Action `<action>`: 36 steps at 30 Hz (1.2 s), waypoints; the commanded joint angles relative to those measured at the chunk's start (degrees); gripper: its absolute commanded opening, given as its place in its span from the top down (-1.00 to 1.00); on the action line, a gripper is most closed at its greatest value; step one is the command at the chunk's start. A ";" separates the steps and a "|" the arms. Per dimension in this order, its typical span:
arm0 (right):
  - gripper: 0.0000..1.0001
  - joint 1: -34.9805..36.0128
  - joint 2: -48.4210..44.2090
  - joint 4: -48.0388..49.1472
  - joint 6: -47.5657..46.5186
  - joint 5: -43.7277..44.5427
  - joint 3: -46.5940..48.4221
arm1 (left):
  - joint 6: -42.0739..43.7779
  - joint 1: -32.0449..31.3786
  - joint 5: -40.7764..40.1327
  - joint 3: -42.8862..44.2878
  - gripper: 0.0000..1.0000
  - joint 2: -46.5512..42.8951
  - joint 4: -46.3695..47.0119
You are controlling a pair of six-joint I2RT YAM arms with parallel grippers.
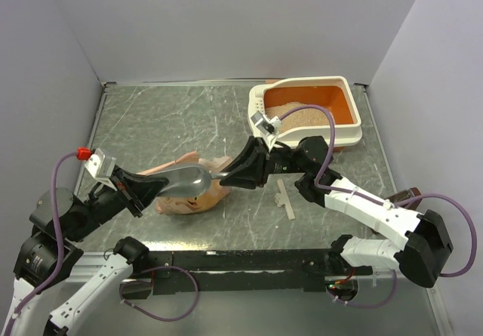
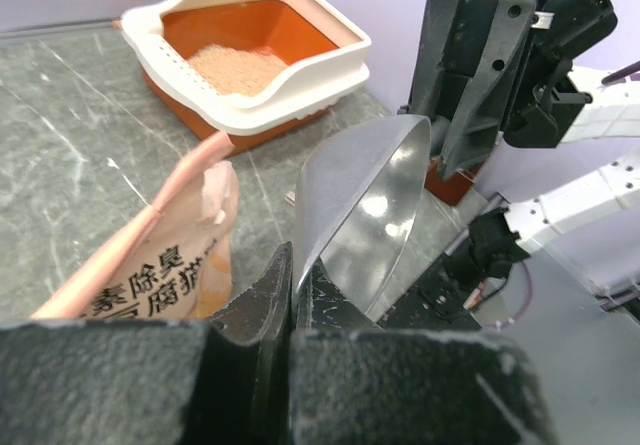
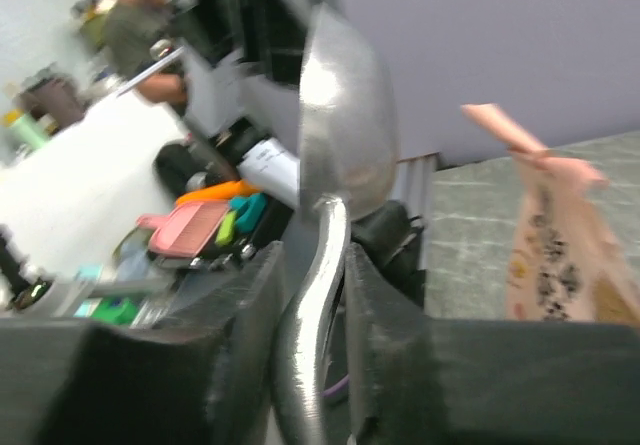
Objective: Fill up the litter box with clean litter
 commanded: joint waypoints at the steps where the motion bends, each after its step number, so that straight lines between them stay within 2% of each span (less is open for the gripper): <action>1: 0.83 0.74 -0.08 2.82 -1.38 0.14 2.64 | -0.90 0.09 -0.01 0.75 0.99 0.41 5.03; 2: 1.00 0.82 -0.34 2.21 -1.73 0.66 2.55 | -0.91 0.09 -0.01 0.66 0.99 0.33 5.03; 5: 1.00 1.09 -1.91 1.25 -3.66 1.81 1.85 | -0.64 0.01 0.17 0.49 0.96 0.24 4.77; 6: 1.00 1.09 -2.45 -0.50 -4.28 1.99 1.85 | 0.14 0.01 0.34 0.49 0.49 0.24 4.68; 7: 1.00 1.09 -2.89 -2.08 -6.11 2.34 2.11 | 0.67 0.01 0.60 0.40 0.25 -0.02 4.68; 9: 1.00 1.09 -4.73 -7.68 -8.23 3.56 2.46 | 2.95 0.01 1.13 0.22 -0.02 -0.38 4.86; 11: 1.00 1.00 -6.48 -11.83 -11.48 4.01 3.95 | 4.62 0.01 0.96 0.66 -0.09 -0.20 3.72; 13: 1.00 0.92 -8.59 -18.75 -15.07 5.76 5.44 | 7.52 0.09 0.61 1.27 -0.24 0.58 3.01; 15: 1.00 0.91 -10.35 -22.91 -17.20 8.39 6.50 | 10.06 0.01 0.08 1.63 -0.30 1.38 2.13; 20: 1.00 1.00 -15.98 -37.94 -23.96 16.13 9.75 | 17.88 0.09 -2.55 1.54 -0.31 4.45 1.08; 26: 1.00 1.00 -15.81 -56.11 -28.81 27.45 16.61 | 27.90 0.01 -6.60 0.75 -0.30 8.32 0.72; 36: 1.00 1.00 -18.97 -60.19 -28.46 37.92 14.15 | 41.19 -0.26 -9.50 -0.75 -0.33 13.50 2.22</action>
